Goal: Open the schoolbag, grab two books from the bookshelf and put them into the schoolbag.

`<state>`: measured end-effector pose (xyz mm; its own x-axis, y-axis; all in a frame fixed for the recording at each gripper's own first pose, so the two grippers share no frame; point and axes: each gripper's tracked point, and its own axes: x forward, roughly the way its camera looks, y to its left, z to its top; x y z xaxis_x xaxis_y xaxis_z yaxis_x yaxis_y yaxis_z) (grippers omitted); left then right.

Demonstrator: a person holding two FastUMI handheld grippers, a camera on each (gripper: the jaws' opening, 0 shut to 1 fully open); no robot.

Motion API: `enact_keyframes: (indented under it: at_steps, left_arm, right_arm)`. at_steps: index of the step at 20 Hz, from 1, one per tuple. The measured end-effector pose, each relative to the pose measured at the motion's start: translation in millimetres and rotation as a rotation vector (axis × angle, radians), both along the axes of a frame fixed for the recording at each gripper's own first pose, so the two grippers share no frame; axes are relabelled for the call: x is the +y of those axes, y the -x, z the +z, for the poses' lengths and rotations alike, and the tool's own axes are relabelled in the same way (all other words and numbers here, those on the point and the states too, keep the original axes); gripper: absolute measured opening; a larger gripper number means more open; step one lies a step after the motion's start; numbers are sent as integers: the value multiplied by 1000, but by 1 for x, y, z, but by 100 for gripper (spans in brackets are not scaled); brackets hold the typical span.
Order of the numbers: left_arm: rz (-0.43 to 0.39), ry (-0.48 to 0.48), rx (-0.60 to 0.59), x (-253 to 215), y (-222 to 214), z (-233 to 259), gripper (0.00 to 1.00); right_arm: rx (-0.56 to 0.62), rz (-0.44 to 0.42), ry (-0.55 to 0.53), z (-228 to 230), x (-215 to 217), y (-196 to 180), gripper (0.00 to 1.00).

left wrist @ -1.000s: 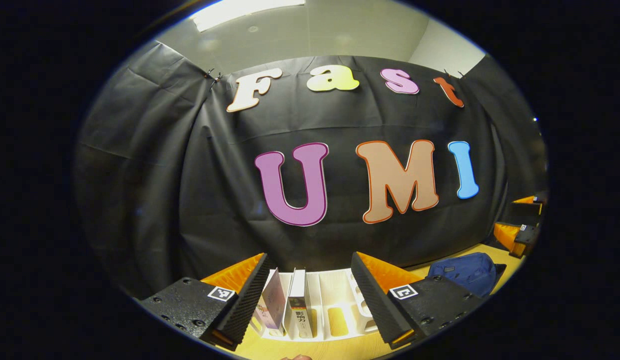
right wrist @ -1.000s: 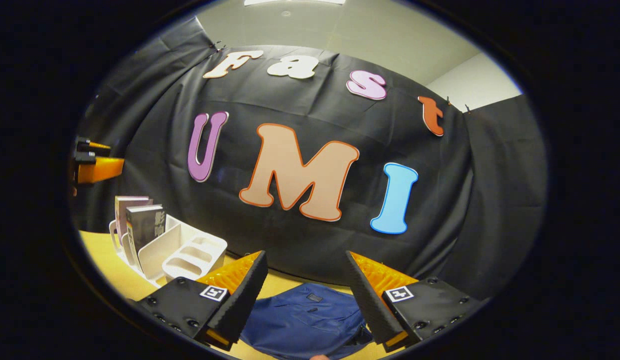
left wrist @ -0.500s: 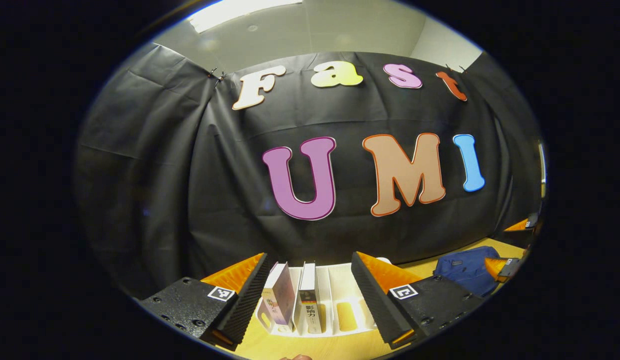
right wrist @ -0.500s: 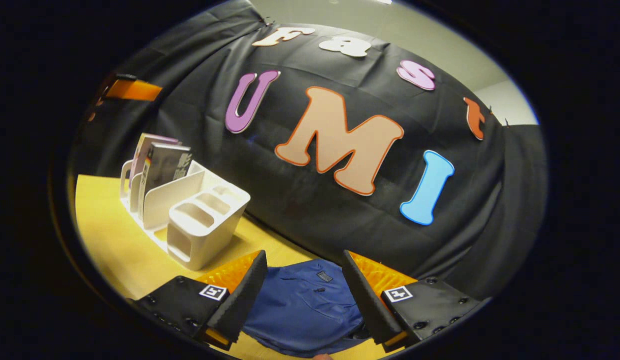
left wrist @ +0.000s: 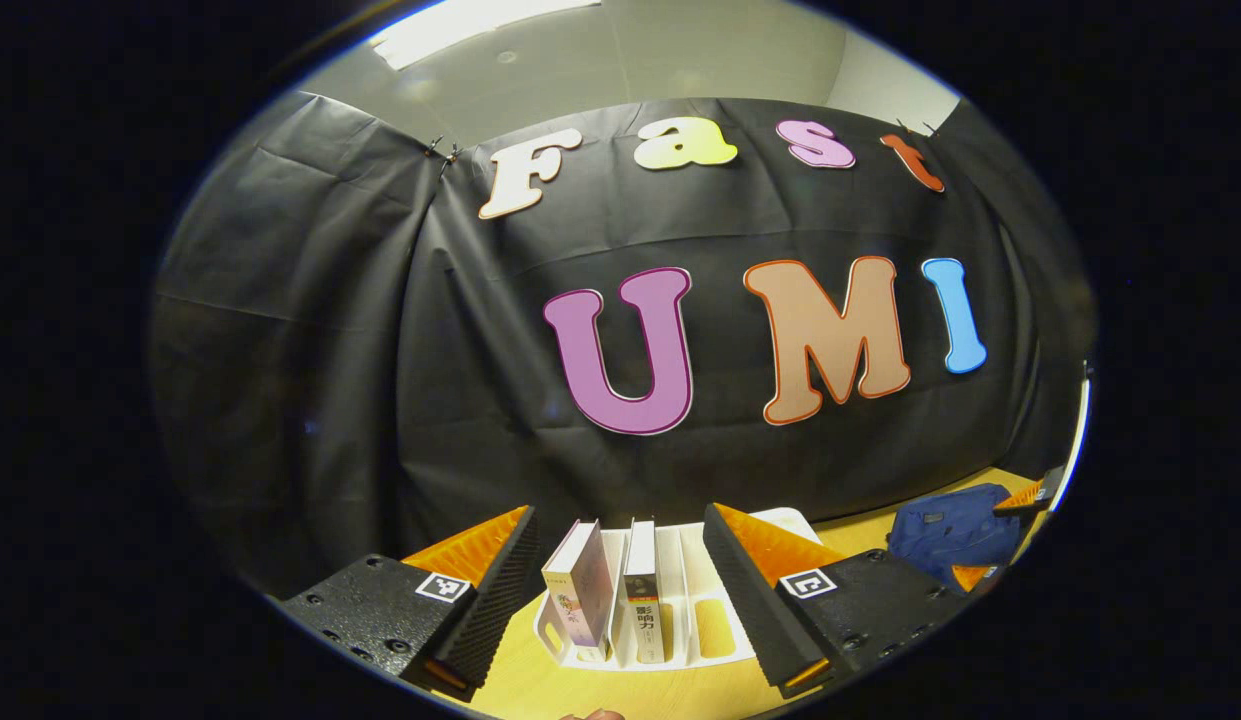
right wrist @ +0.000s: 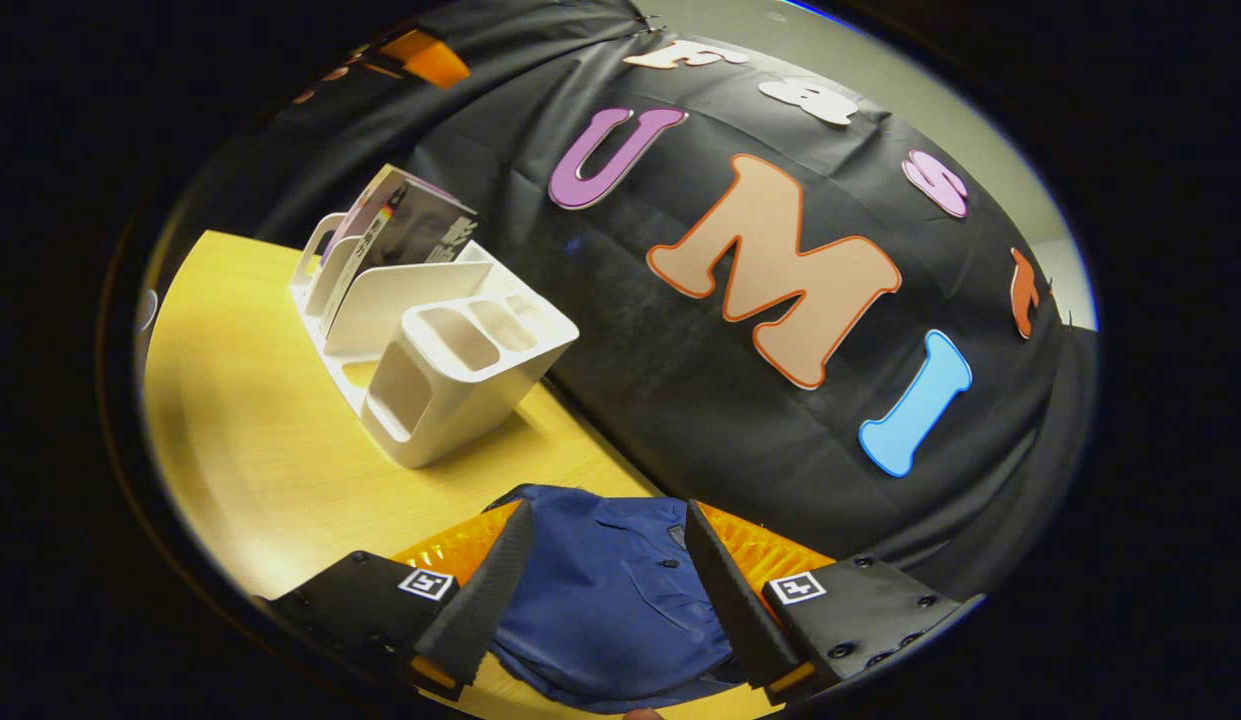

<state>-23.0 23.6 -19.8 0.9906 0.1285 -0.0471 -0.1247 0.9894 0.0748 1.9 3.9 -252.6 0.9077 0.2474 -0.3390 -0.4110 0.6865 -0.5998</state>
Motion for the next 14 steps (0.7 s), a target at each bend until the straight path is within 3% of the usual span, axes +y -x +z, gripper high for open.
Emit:
enact_keyframes:
  at_steps: [6, 13, 14]
  left_arm:
    - [24, -10, 11, 6, 2, -4, 96]
    - [47, -21, 30, 14, 6, -10, 96]
    - [50, -21, 32, 15, 7, -10, 92]
  right_arm:
    - [74, 73, 85, -50, 12, 12, 98]
    - [145, 102, 238, -97, 2, 22, 98]
    - [144, 103, 268, -103, -1, 25, 99]
